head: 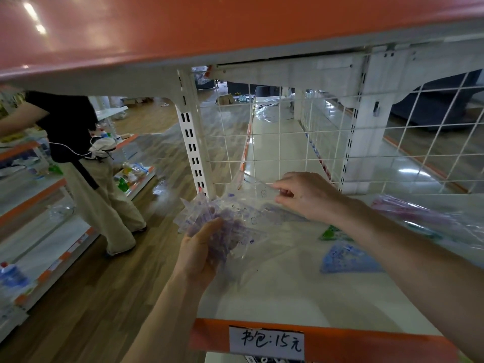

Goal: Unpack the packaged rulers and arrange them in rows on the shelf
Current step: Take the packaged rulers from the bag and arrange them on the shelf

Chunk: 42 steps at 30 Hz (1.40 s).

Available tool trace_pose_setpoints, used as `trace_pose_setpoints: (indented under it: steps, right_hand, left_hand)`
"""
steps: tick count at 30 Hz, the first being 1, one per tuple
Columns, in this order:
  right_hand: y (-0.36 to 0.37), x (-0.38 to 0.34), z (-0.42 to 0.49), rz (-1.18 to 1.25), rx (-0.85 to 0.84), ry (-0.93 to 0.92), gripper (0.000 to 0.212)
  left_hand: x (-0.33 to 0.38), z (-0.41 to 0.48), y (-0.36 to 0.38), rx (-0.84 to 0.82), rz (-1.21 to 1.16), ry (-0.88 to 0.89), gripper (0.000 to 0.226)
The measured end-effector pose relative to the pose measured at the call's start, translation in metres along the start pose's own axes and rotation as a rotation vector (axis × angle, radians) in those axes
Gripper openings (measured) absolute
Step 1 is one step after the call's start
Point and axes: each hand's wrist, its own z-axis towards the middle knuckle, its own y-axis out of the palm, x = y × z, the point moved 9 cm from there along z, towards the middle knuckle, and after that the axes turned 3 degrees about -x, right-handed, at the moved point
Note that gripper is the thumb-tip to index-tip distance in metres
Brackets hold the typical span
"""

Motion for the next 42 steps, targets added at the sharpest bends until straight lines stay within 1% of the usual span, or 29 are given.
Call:
trace_pose_setpoints:
  steps: [2, 3, 6, 10, 12, 14, 16, 17, 19, 23, 27, 30, 34, 37, 39, 41, 42]
  right_hand:
    - [0.004, 0.009, 0.001, -0.018, -0.018, 0.022, 0.019]
    - [0.006, 0.016, 0.001, -0.005, -0.028, 0.055, 0.023]
    - [0.012, 0.041, -0.003, 0.127, -0.032, 0.172, 0.032]
    - [0.021, 0.058, -0.008, 0.222, -0.073, 0.263, 0.026]
    - [0.024, 0.063, -0.008, 0.241, -0.054, 0.304, 0.024]
    - [0.025, 0.066, -0.007, 0.187, -0.028, 0.329, 0.023]
    - [0.032, 0.066, -0.004, 0.098, -0.076, 0.356, 0.022]
    - [0.036, 0.063, -0.003, 0.050, -0.118, 0.382, 0.028]
    - [0.047, 0.056, 0.002, -0.060, -0.191, 0.417, 0.045]
    - [0.064, 0.039, 0.017, -0.163, -0.208, 0.405, 0.052]
    - [0.072, 0.030, 0.024, -0.166, -0.240, 0.375, 0.031]
    - [0.075, 0.029, 0.027, -0.147, -0.275, 0.362, 0.031]
    - [0.075, 0.030, 0.027, -0.078, -0.300, 0.358, 0.035]
    - [0.079, 0.031, 0.027, -0.068, -0.285, 0.323, 0.025]
    - [0.082, 0.034, 0.028, -0.064, -0.290, 0.311, 0.021]
    - [0.076, 0.036, 0.026, 0.016, -0.278, 0.323, 0.025]
    - [0.068, 0.036, 0.027, 0.103, -0.224, 0.333, 0.027]
  left_hand:
    - [-0.001, 0.001, -0.006, 0.035, 0.001, -0.003, 0.037]
    - [-0.001, 0.003, -0.009, 0.049, -0.018, 0.000, 0.038]
    - [0.001, 0.005, -0.016, 0.096, -0.063, 0.018, 0.041]
    - [0.000, 0.004, -0.019, 0.129, -0.026, 0.015, 0.041]
    - [0.000, 0.004, -0.018, 0.138, -0.017, 0.006, 0.043]
    - [-0.001, 0.004, -0.019, 0.153, -0.030, -0.005, 0.043]
    - [-0.002, 0.005, -0.022, 0.168, -0.048, -0.011, 0.044]
    - [-0.001, 0.005, -0.023, 0.168, -0.047, -0.010, 0.045]
    - [-0.001, 0.005, -0.023, 0.165, -0.045, -0.009, 0.044]
    - [0.001, 0.005, -0.021, 0.136, -0.057, 0.008, 0.042]
    - [0.001, 0.004, -0.020, 0.130, -0.055, 0.005, 0.031]
    - [0.001, 0.004, -0.019, 0.144, -0.091, 0.009, 0.029]
    - [-0.001, 0.004, -0.021, 0.162, -0.092, -0.019, 0.032]
    - [0.001, 0.003, -0.016, 0.146, -0.062, -0.022, 0.038]
    - [0.004, 0.001, -0.010, 0.121, -0.061, 0.000, 0.035]
    - [0.006, -0.001, -0.008, 0.121, -0.074, 0.016, 0.031]
    - [0.007, -0.002, -0.007, 0.120, -0.083, 0.023, 0.030]
